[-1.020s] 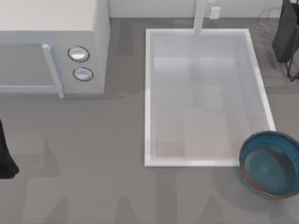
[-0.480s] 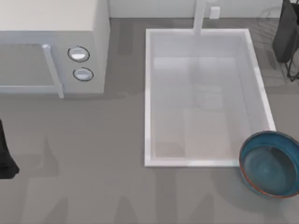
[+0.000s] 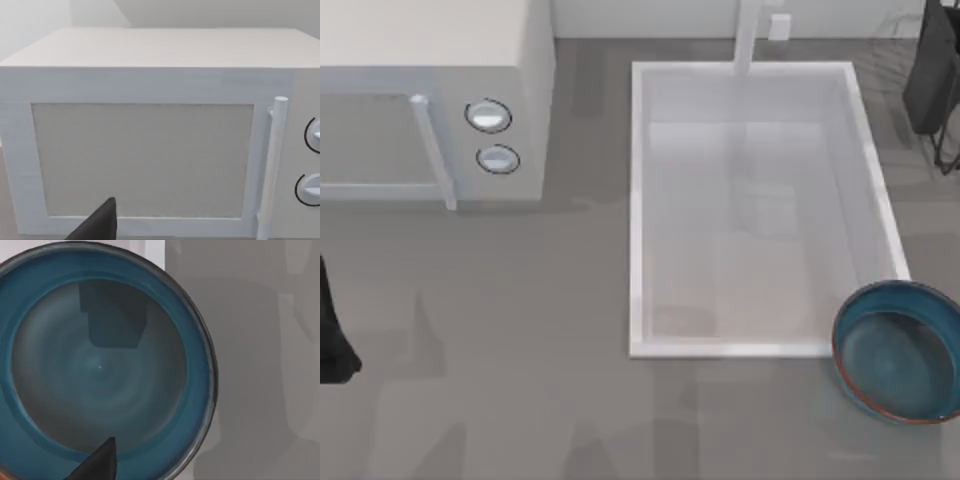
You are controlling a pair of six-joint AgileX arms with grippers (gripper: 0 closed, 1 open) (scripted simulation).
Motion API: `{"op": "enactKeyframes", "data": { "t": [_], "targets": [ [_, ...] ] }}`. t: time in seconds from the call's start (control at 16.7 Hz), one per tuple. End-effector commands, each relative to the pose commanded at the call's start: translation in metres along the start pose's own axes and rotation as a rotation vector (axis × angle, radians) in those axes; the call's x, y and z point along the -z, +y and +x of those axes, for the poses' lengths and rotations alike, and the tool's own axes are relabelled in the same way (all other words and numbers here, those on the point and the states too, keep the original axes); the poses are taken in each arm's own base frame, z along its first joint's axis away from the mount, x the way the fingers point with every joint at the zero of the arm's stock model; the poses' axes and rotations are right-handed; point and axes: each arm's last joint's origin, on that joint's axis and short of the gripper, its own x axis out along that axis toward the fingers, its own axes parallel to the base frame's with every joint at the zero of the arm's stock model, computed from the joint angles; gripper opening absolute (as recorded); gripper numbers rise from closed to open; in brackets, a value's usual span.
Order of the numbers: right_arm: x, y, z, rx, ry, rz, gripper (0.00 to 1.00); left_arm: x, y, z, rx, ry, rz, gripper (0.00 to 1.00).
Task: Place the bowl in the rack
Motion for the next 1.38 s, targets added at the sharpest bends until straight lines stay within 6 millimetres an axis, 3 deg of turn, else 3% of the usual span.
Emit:
{"op": "enactKeyframes", "data": {
  "t": [0.36,0.78,1.2,1.38],
  "targets": [
    [-0.039,0.012,0.009,0.04,0.238,-0.003,1.0,0.0,0.0,0.0,0.0,0.0,0.0,1.0],
    [-0.041,0.012,0.014,0.043,0.249,-0.002,1.0,0.0,0.0,0.0,0.0,0.0,0.0,1.0],
    [-0.028,0.01,0.084,0.041,0.238,-0.004,1.0,0.0,0.0,0.0,0.0,0.0,0.0,1.0],
    [-0.018,0.009,0.104,0.043,0.247,-0.004,1.0,0.0,0.0,0.0,0.0,0.0,0.0,1.0]
  ]
}}
